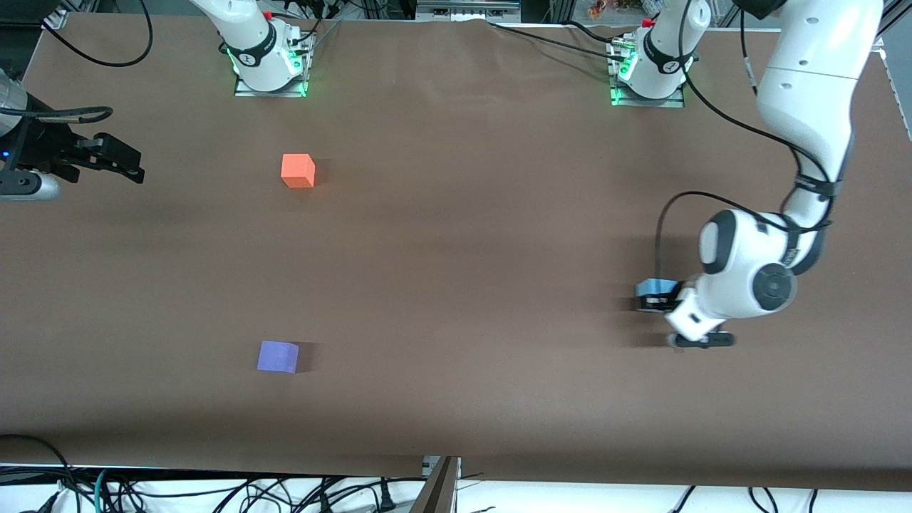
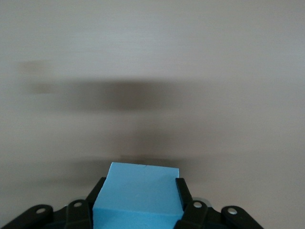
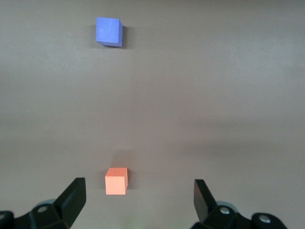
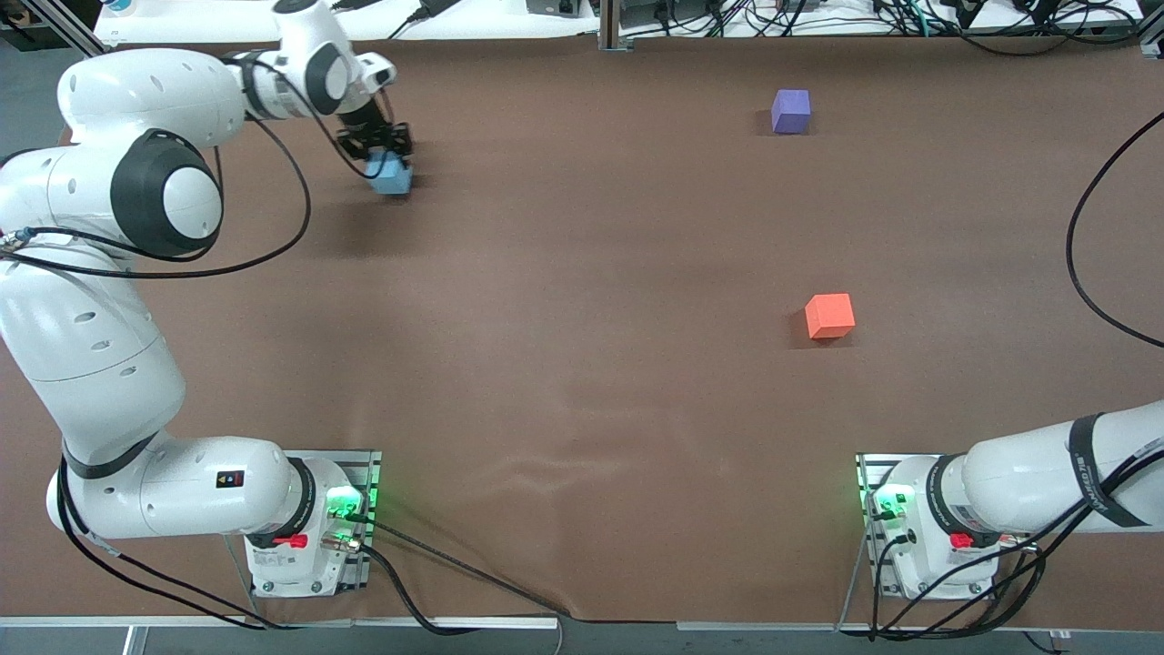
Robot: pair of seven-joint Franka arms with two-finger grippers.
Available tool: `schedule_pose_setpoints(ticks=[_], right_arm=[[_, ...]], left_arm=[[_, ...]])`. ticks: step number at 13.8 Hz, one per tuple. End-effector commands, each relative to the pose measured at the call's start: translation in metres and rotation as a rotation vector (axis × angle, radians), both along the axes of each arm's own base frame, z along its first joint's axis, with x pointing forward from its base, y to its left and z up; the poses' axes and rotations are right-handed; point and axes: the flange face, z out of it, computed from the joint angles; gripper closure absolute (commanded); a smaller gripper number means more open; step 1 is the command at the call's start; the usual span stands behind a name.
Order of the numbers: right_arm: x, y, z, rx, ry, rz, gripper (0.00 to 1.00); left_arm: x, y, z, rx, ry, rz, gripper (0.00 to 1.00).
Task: Place blue block between orange and purple blocks
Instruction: 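Carry the blue cube toward the middle and release it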
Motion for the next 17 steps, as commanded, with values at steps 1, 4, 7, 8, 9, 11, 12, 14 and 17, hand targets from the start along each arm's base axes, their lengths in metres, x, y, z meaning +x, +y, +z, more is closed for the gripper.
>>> schedule_pose_setpoints(ticks=[1, 4, 7, 8, 9, 11, 12, 14, 17], right_arm=[[0.002, 0.003, 0.006, 0.019, -0.011, 0.013, 0.00], [0.003, 0.005, 0.005, 0.020, -0.013, 0.006, 0.00], [0.016, 0.003, -0.022, 0.022, 0.026, 0.013, 0.00], [0.017, 0.000, -0.023, 0.024, 0.027, 0.008, 0.00], [0.019, -0.003, -0.026, 0.019, 0.032, 0.002, 0.00], [0.030, -0.002, -0.050, 0.011, 0.066, 0.007, 0.00], [0.031, -0.003, -0.053, 0.010, 0.066, 0.005, 0.00], [0.041, -0.002, -0.071, 0.009, 0.079, 0.005, 0.00], [0.052, 0.003, -0.102, 0.020, 0.117, -0.007, 0.00]], left_arm=[[-0.007, -0.104, 0.026, -0.044, 0.003, 0.072, 1.00], [-0.039, -0.250, 0.026, -0.051, 0.016, 0.174, 1.00], [-0.060, -0.364, 0.030, -0.128, -0.012, 0.334, 0.81], [-0.076, -0.401, 0.034, -0.166, -0.032, 0.336, 0.71], [-0.090, -0.427, 0.034, -0.190, -0.059, 0.338, 0.39], [-0.114, -0.457, 0.034, -0.181, -0.192, 0.268, 0.00], [-0.117, -0.459, 0.033, -0.166, -0.211, 0.260, 0.00], [-0.114, -0.453, 0.037, -0.162, -0.211, 0.271, 0.00], [-0.103, -0.430, 0.061, -0.137, -0.206, 0.290, 0.00]])
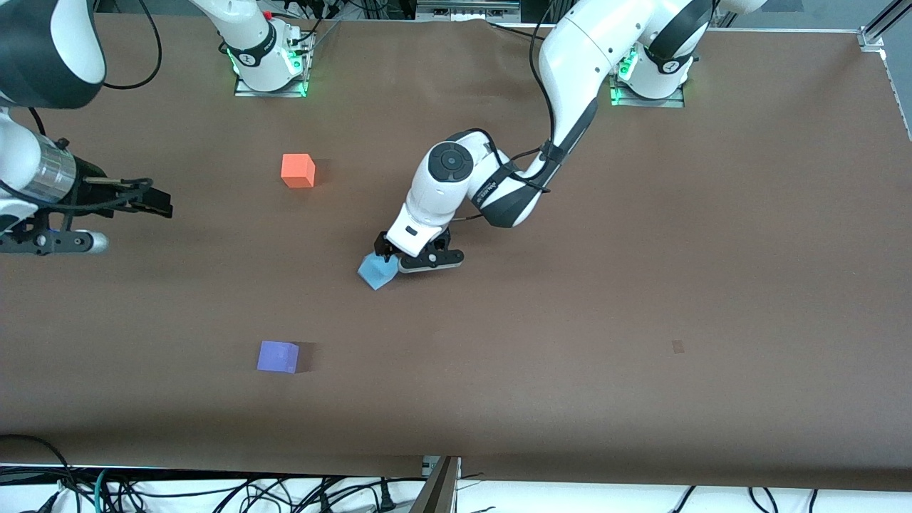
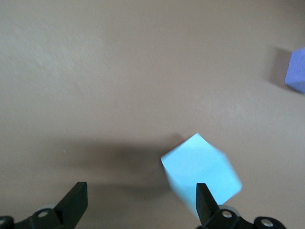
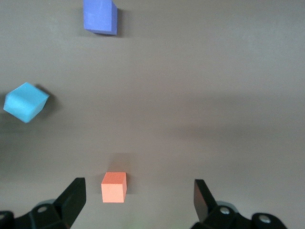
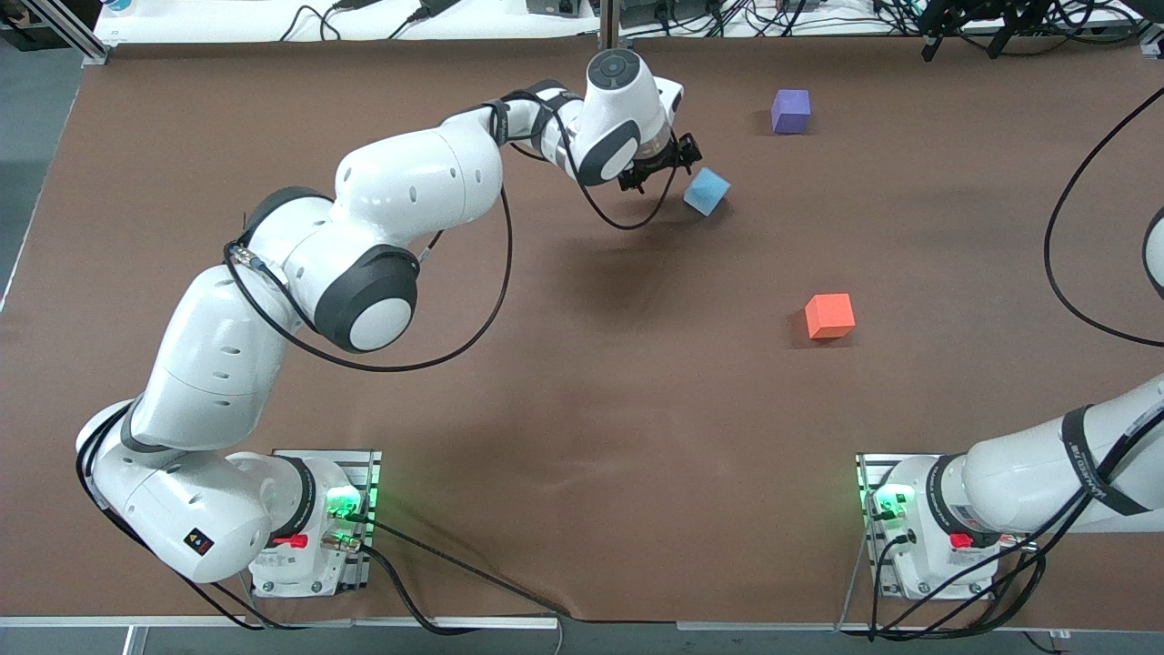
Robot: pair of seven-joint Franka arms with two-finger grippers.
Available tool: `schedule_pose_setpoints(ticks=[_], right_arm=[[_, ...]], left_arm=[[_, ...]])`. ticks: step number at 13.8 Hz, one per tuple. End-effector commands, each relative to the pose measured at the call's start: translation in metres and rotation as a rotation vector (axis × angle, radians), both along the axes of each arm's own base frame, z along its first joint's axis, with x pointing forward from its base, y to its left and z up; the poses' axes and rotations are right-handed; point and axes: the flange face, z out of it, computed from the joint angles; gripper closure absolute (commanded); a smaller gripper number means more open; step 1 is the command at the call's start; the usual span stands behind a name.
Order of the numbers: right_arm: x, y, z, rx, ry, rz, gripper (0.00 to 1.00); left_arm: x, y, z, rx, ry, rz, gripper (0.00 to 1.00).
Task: Place blue block between orange and purple blocks
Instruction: 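Carry the blue cube toward the middle and release it, then reach the right gripper to the blue cube while the left gripper withdraws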
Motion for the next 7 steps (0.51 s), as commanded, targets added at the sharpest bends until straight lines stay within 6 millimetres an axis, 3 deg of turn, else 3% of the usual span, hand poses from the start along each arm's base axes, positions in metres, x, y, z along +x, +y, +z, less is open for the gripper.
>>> schedule_pose_setpoints(ticks=[1, 3, 5, 7], right_arm=[[0.019, 0.009, -0.034, 0.019, 0.010, 0.003, 0.00], [0.030, 0.030, -0.065, 0.021, 0.015, 0.022, 0.00], [0.035, 0.058, -0.084, 0.004, 0.012, -0.059, 0.00], [0.037, 0.106, -0.104, -0.008, -0.013, -0.104, 0.00]], left_arm=[[0.024, 0.038, 0.038, 0.056, 0.012, 0.033, 0.00], [0.058, 0.094, 0.066, 0.105, 0.068, 0.099, 0.00], [0.097, 0.174, 0.087, 0.149, 0.139, 0.120, 0.00], [0.113, 0.236, 0.096, 0.185, 0.171, 0.015, 0.00]])
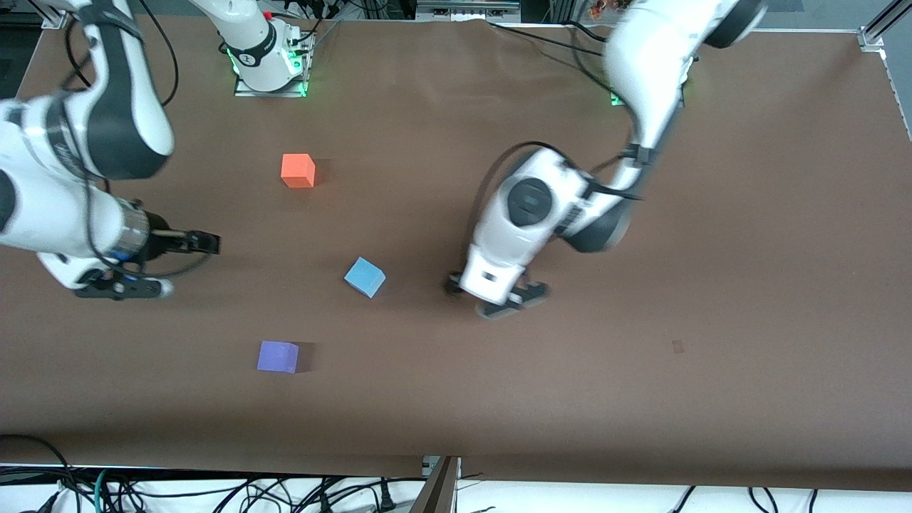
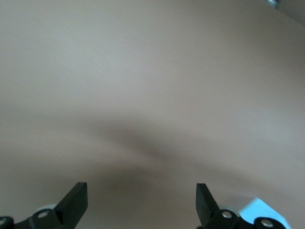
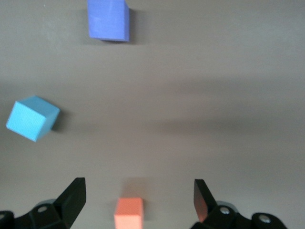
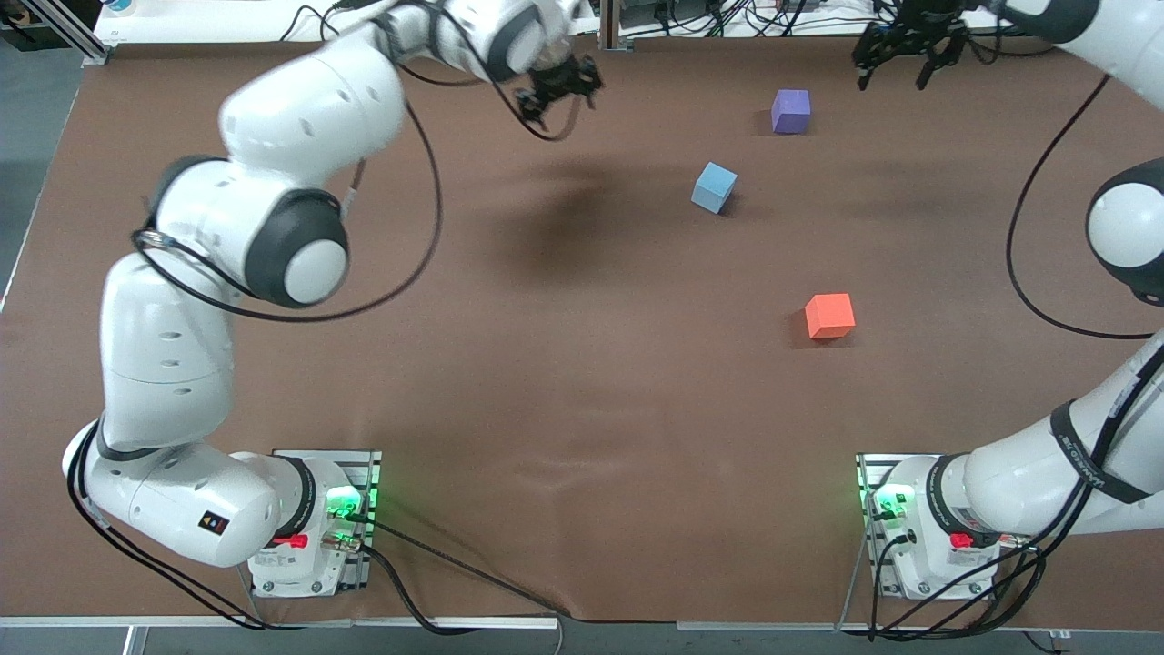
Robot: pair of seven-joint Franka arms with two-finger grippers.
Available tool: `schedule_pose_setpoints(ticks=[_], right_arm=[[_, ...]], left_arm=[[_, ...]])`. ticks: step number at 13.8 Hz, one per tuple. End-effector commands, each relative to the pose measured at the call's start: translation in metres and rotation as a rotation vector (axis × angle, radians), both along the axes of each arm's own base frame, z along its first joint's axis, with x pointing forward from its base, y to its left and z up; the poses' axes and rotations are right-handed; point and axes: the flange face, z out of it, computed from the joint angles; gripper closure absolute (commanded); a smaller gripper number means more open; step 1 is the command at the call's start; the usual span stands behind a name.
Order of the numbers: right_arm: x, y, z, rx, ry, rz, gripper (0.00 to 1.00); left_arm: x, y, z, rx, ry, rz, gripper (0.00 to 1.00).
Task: Place blue block between orange and purple blocks
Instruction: 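Reach the right gripper to the blue cube while the left gripper withdraws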
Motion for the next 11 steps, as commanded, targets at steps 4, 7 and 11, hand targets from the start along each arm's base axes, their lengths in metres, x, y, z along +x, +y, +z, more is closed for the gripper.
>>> schedule_pose_setpoints(ticks=[4, 7, 11], right_arm=[[0.005, 0.121, -0.064, -0.020, -0.082, -0.240, 0.00], [0.006, 0.158, -0.100, -0.015, -0.122, -0.399, 0.00], [0.004, 0.187, -0.144, -0.014, -0.138, -0.511, 0.00]], left_arm=[[-0.023, 0.180, 0.036, 0.095, 0.069, -0.144, 0.00], [-0.072, 0.252, 0.085, 0.148, 0.047, -0.108, 0.00], [-0.118, 0.335, 0.154, 0.199, 0.044, -0.190, 0.00]])
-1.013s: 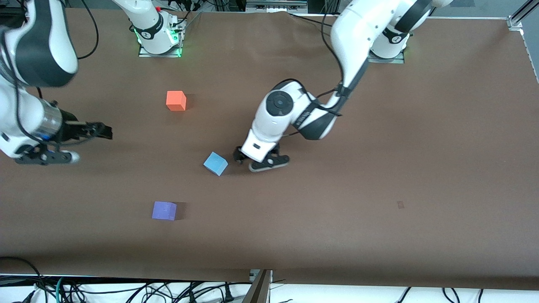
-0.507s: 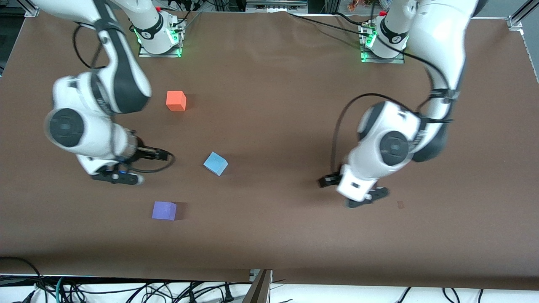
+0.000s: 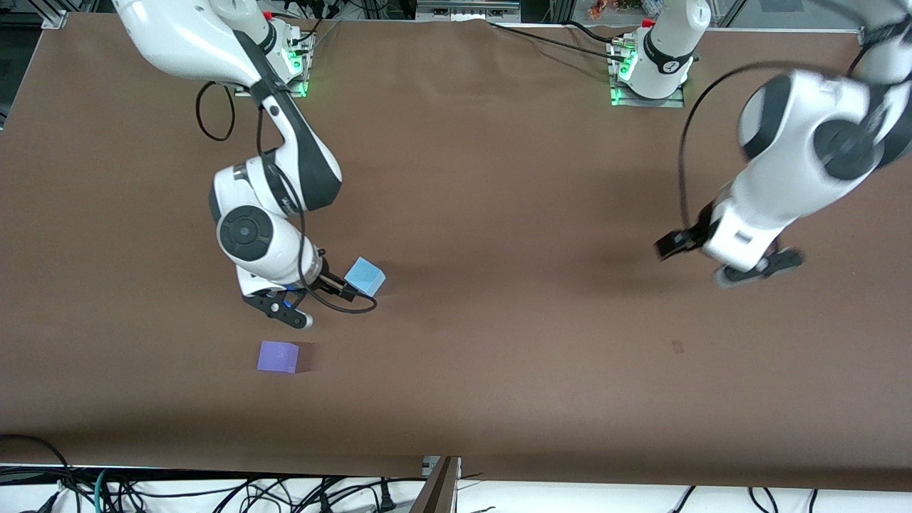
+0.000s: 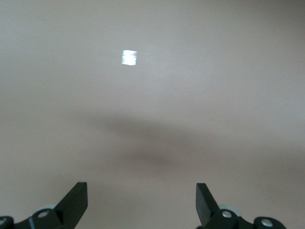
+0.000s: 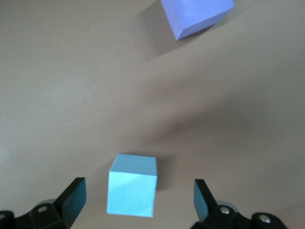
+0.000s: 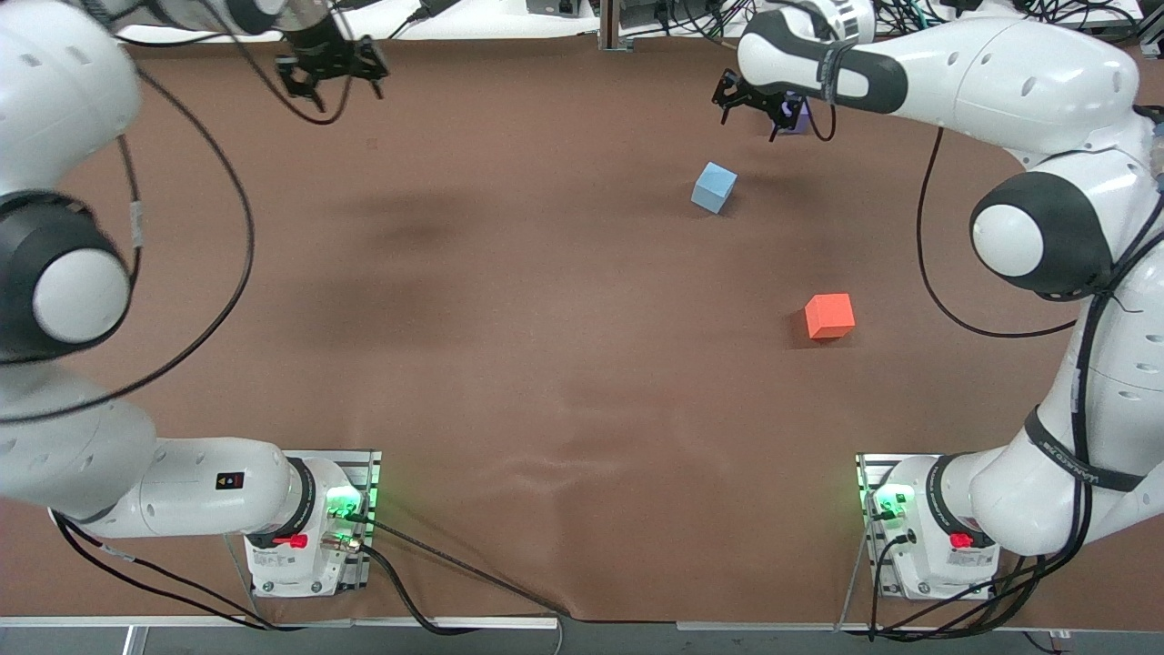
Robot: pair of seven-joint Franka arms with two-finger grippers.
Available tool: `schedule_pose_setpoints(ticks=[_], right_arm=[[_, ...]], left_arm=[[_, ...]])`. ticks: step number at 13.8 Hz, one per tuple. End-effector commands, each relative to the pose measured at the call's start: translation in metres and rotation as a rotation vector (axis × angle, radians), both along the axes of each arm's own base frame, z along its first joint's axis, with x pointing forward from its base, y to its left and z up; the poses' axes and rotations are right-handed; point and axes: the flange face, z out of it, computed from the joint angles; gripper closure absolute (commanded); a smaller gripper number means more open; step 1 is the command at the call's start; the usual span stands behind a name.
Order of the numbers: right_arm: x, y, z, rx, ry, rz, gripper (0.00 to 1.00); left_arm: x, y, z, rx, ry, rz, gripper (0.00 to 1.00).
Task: Place blue block between orange and purple blocks
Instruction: 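Reach the right gripper to the blue cube while the left gripper withdraws, then grasp the blue cube with the right gripper and move it toward the purple cube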
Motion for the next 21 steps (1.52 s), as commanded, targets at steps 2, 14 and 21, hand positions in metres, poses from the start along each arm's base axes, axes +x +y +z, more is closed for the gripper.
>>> schedule_pose_setpoints(ticks=[2, 14, 21], right_arm=[[-0.003, 0.023, -0.029, 0.009, -0.009, -0.088, 0.00], [-0.042, 0.037, -0.090, -0.054, 0.085, -0.107, 0.00], [-0.037, 0.034, -0.084, -0.046, 0.073, -0.077, 0.85]], left_arm=[[-0.046, 0.057, 0.063, 0.047, 0.038, -0.015, 0.00], [-0.021, 0.068, 0.157, -0.009, 0.006, 0.017, 0.00], [-0.021, 0.052, 0.150, -0.027, 0.078, -0.006, 0.00]])
